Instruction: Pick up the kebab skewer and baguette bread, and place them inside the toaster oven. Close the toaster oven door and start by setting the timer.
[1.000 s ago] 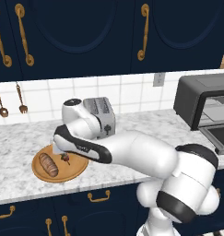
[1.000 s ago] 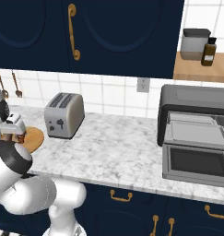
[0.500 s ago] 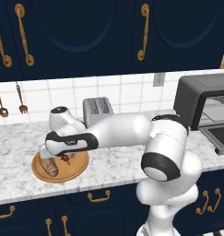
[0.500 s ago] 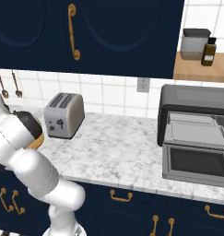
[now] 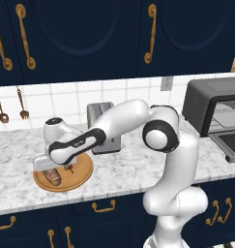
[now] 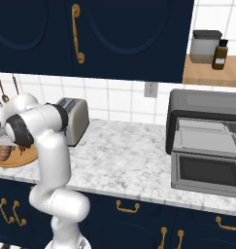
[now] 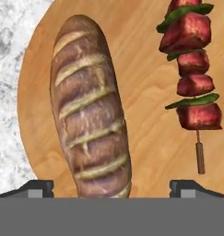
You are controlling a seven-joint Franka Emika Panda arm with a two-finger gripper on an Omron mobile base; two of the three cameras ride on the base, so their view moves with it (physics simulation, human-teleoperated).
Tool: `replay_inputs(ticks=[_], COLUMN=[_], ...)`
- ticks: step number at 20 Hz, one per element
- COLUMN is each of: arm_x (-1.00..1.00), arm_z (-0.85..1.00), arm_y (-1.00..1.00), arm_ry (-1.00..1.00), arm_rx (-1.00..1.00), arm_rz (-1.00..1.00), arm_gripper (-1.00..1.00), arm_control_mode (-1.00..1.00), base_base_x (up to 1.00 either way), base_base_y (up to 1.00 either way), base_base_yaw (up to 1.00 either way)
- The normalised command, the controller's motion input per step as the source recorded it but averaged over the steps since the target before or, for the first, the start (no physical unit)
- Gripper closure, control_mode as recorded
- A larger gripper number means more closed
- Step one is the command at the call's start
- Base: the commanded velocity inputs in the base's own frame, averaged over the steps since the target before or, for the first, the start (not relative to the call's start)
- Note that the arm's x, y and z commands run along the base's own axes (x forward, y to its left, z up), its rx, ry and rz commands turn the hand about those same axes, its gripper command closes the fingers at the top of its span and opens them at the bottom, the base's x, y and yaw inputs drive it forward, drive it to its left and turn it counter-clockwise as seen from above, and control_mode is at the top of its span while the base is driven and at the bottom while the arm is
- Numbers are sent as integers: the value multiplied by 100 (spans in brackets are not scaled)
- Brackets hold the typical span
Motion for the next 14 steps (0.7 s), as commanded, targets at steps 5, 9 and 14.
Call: replay_inputs(ticks=[5,9,14], arm_x=[11,5,5], arm_z=[-18,-47,-36], arm_y=[10,0,-5], arm_ry=[1,0,0], arm_rx=[0,0,0], arm_rz=[0,0,0], arm_gripper=[-100,-100,-100], arm_control_mode=[-100,-100,-100], base_base_x=[0,0,0], base_base_y=[0,0,0], base_base_yaw=[0,0,0])
